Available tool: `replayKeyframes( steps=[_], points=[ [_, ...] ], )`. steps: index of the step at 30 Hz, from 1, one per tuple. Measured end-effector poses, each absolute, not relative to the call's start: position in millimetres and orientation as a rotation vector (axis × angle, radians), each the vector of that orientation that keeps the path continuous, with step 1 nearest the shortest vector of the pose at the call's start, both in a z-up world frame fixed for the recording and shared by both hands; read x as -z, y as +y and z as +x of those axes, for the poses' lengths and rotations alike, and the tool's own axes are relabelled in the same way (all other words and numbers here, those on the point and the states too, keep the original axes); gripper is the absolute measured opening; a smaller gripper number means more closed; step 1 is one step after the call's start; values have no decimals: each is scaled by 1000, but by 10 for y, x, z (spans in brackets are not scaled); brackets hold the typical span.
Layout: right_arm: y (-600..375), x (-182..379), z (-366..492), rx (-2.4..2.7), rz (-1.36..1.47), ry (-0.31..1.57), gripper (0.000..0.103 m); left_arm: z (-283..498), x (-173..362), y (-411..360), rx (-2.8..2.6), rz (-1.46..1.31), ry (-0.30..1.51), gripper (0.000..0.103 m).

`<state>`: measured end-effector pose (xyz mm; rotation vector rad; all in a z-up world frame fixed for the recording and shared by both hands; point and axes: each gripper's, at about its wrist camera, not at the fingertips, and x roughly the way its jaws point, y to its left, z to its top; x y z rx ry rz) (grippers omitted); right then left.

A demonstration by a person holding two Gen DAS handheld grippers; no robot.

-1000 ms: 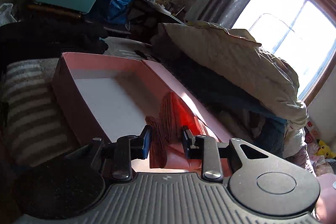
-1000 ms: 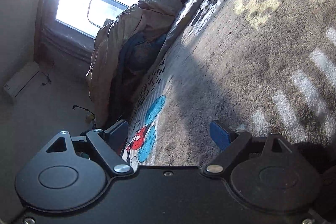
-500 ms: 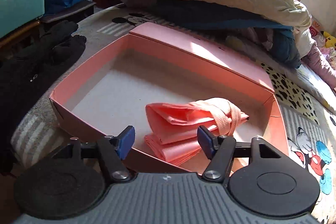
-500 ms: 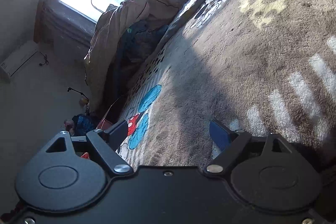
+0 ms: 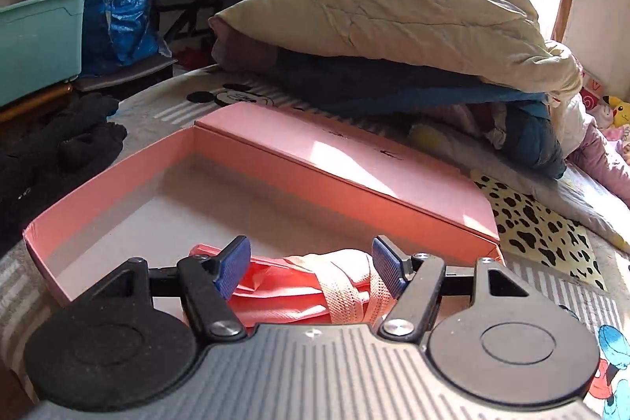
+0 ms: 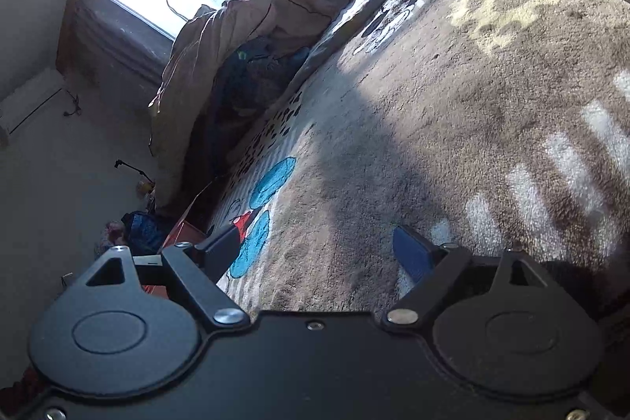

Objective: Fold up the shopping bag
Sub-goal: 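Lower the bundle into the pink box and open the left gripper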

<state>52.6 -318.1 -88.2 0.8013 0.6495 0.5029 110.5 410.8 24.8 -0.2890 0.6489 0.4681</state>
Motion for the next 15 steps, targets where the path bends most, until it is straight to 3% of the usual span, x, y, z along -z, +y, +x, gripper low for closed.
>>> replayKeyframes(
  steps=[9, 15],
  points=[
    [-3172, 894, 531, -520, 757, 661, 86, 1159, -23, 3568, 67, 161, 904, 69],
    [-3143, 860, 543, -532, 754, 639, 87, 619, -290, 3514, 4, 28, 734, 70]
  ],
)
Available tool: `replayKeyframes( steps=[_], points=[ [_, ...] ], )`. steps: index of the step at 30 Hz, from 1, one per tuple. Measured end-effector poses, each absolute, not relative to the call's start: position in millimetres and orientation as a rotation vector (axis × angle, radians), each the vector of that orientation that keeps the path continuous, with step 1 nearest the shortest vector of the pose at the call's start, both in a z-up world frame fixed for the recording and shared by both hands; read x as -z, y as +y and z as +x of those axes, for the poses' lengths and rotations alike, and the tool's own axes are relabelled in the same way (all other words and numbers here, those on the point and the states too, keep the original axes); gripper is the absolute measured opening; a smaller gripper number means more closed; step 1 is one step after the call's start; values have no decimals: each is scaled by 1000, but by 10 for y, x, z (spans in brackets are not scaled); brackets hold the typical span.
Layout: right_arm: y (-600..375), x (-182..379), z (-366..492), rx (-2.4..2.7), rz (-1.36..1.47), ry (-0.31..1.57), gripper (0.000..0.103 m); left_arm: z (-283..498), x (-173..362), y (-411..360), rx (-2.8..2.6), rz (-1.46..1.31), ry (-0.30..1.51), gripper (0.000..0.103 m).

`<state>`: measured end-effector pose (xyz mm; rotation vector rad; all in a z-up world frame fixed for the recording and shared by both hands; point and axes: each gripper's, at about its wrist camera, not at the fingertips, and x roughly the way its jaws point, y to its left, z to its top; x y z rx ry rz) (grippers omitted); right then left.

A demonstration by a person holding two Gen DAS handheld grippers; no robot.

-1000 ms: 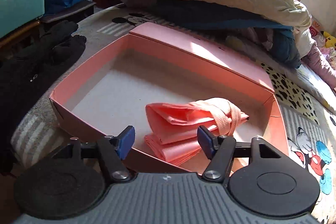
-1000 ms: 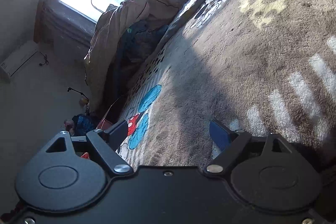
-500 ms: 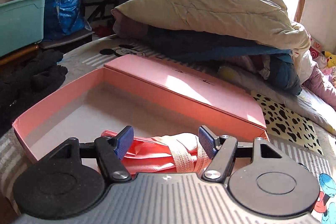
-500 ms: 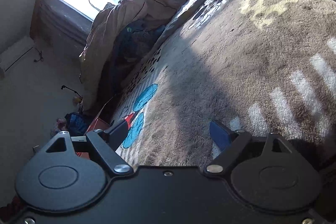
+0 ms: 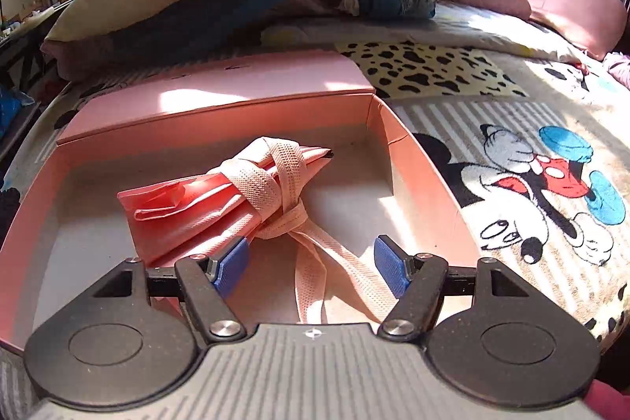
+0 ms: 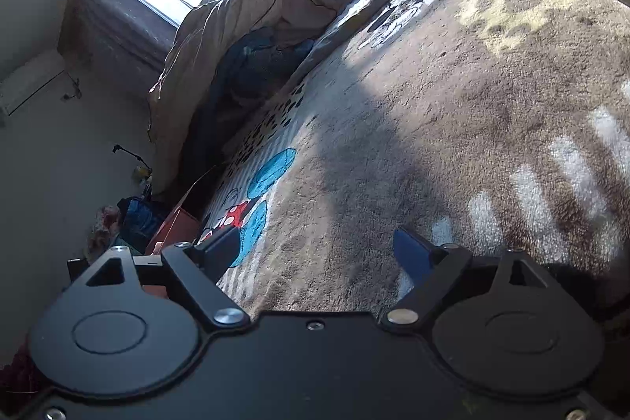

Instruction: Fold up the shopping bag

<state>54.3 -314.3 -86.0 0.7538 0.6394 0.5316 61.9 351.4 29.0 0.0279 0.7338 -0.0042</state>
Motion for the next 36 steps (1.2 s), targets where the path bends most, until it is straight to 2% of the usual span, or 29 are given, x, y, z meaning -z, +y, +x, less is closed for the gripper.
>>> replayKeyframes(
  steps=[3, 6, 8, 9, 14, 17, 23, 29, 36],
  points=[
    [-3063, 775, 523, -562, 729, 599, 90, 392, -345, 3311, 1, -62, 663, 75],
    [-2911, 674, 493, -584, 671, 572, 100, 193, -372, 3060, 24, -212, 573, 80],
    [-2793, 631, 500, -608, 634, 583, 103, 93, -332, 2819, 56, -367, 507, 92],
    [-2714, 605, 489, -615, 605, 586, 103, 78, -304, 2696, 66, -423, 487, 103],
    [-2480, 536, 427, -602, 522, 594, 103, 1, -181, 1937, 86, -547, 418, 103],
    [-2439, 503, 386, -568, 508, 589, 103, -35, -90, 1563, 45, -565, 459, 103],
    [-2405, 452, 338, -468, 446, 653, 103, 37, 135, 776, 69, -390, 638, 103],
    [-2337, 429, 225, -368, 343, 680, 103, 38, 205, 330, 120, -234, 685, 103],
    [-2357, 438, 95, -248, 296, 683, 103, -59, 208, 24, 122, -188, 691, 103]
  ],
)
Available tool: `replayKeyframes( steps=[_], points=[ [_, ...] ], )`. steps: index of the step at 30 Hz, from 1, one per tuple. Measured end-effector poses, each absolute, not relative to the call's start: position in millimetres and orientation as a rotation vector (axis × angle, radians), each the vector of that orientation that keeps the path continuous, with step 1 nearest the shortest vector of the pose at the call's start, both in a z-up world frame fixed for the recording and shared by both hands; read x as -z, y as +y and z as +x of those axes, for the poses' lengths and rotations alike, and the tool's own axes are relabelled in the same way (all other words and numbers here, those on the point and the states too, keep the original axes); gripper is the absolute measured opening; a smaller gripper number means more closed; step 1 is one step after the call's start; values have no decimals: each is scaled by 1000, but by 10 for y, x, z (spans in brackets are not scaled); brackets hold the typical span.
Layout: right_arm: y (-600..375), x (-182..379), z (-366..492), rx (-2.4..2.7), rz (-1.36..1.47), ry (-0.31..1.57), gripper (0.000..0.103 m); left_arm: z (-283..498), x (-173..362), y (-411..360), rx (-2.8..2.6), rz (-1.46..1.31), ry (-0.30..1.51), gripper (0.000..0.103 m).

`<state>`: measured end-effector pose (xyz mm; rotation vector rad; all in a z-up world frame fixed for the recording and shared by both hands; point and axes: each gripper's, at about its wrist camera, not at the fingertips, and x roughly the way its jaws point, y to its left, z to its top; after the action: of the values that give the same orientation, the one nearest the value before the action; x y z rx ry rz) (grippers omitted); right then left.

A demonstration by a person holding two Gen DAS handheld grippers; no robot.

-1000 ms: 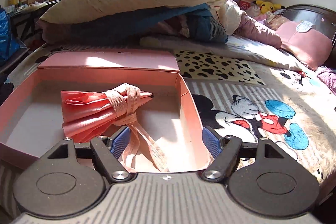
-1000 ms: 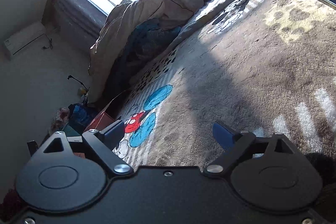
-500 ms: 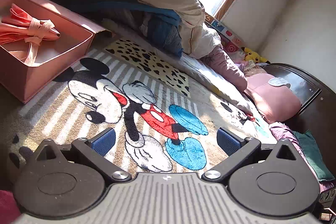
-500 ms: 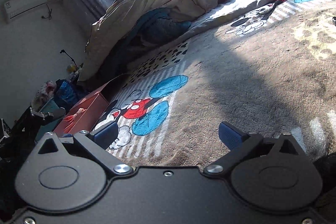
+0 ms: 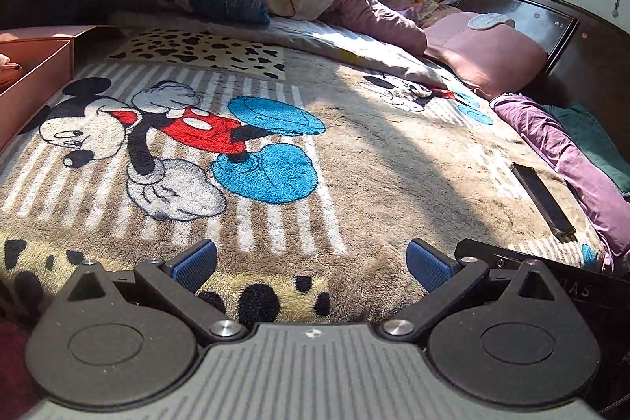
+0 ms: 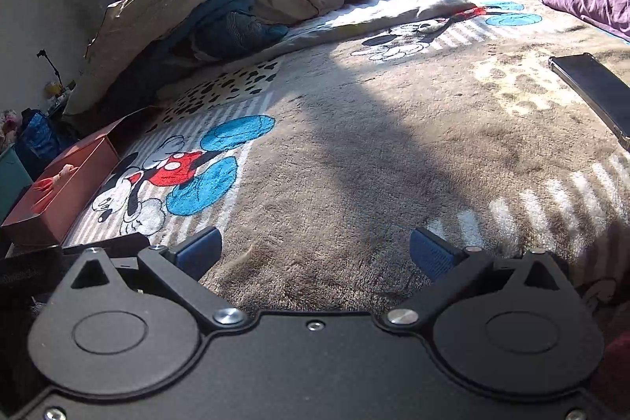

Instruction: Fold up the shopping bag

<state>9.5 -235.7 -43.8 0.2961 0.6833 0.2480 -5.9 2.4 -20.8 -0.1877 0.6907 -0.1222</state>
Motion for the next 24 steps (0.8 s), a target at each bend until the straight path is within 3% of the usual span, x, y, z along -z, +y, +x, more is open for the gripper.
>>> replayKeyframes(
  steps=[8, 24],
  points=[
    [-2342, 352, -19, -197, 268, 718, 103, -186, 91, -140, 99, -58, 624, 103],
    [-2168, -13, -323, -151, 110, 630, 103, -400, -240, -115, 25, -53, 634, 103]
  ],
)
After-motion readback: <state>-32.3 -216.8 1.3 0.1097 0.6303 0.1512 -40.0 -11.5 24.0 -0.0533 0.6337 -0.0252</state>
